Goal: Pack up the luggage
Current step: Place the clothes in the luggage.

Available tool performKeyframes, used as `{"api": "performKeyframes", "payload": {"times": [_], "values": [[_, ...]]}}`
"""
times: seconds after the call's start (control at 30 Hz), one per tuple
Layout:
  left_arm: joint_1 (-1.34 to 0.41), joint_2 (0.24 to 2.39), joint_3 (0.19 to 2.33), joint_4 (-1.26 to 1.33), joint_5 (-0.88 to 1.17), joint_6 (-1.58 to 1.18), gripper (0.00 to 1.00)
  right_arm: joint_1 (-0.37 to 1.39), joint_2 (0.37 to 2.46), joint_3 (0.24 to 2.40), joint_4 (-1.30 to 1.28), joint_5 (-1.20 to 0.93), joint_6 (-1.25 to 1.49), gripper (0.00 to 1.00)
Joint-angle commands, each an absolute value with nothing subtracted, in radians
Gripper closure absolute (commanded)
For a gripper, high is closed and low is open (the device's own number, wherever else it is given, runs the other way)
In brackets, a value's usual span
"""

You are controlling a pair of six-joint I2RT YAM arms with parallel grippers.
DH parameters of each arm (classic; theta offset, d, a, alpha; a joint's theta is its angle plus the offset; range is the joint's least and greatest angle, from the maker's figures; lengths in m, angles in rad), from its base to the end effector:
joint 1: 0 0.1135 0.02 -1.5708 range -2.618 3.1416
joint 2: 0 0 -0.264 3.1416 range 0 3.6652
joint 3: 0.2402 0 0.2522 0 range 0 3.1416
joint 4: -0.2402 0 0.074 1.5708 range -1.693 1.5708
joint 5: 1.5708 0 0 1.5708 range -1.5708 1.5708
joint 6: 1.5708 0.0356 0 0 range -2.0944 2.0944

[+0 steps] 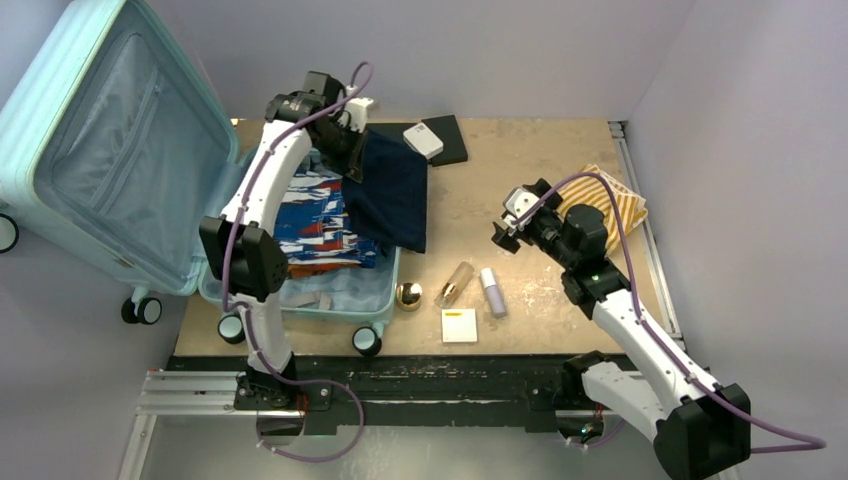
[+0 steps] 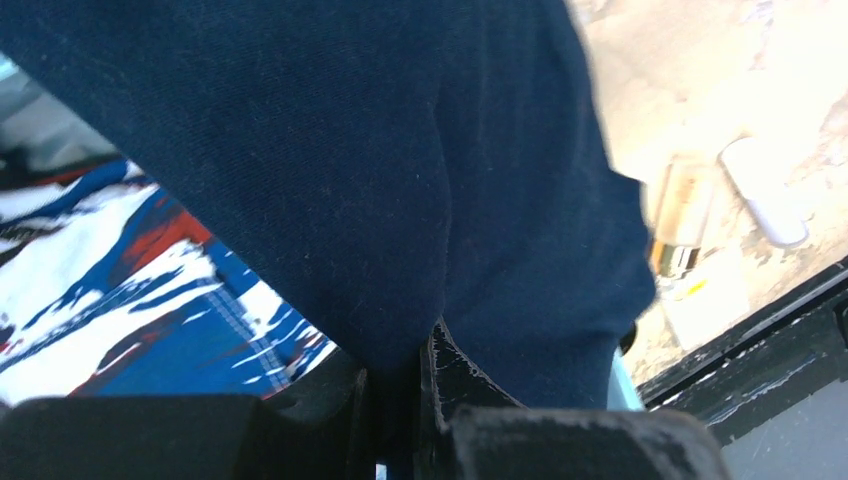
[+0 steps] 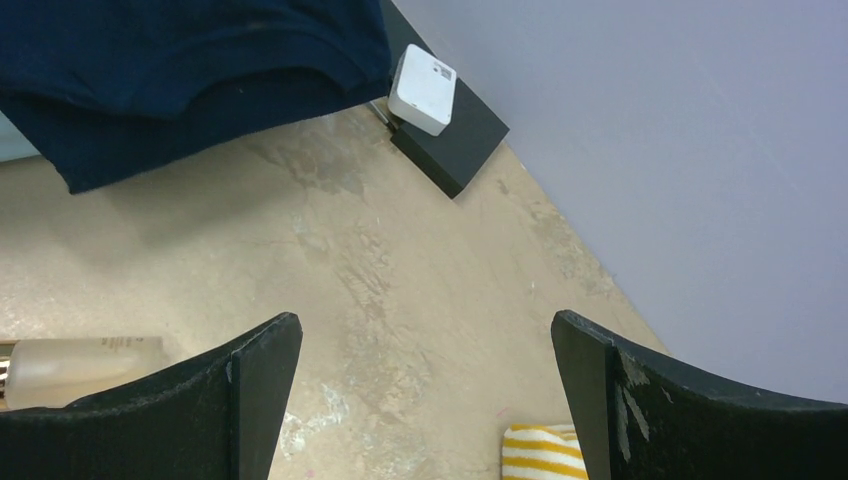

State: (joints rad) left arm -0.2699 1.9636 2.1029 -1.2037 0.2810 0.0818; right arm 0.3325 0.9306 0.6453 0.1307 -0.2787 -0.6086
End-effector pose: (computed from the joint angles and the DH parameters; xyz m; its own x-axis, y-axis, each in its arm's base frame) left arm 0.3904 -0.1182 0.3562 -0.8085 0.3051 -0.5032 0.4534 0.8681 -0.2021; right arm 0.2059 0.0815 0.2972 0.2069 -0.5101 -0.8349 -0.5515 0.6441 -0.5301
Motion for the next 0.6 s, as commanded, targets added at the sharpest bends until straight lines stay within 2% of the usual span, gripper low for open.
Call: {"api": "performKeyframes", "payload": {"times": [0.0,0.27,0.57], "values": [[-0.151,1.931,2.076,-1.269,0.301,0.212,1.0,0.328,0.906,0.633,0.176,-0.275,-0.596,0.01],[-0.024,1.972,2.059,-1.352,0.334,0.349,1.0,0.329,0.899,0.62,0.184,-0.272,-0.597,0.01],[0.068,2.025,2.047,-1.385,0.285,0.467,1.0,0.328,0.906,0.618,0.192,-0.275,-0.598,0.01]]}}
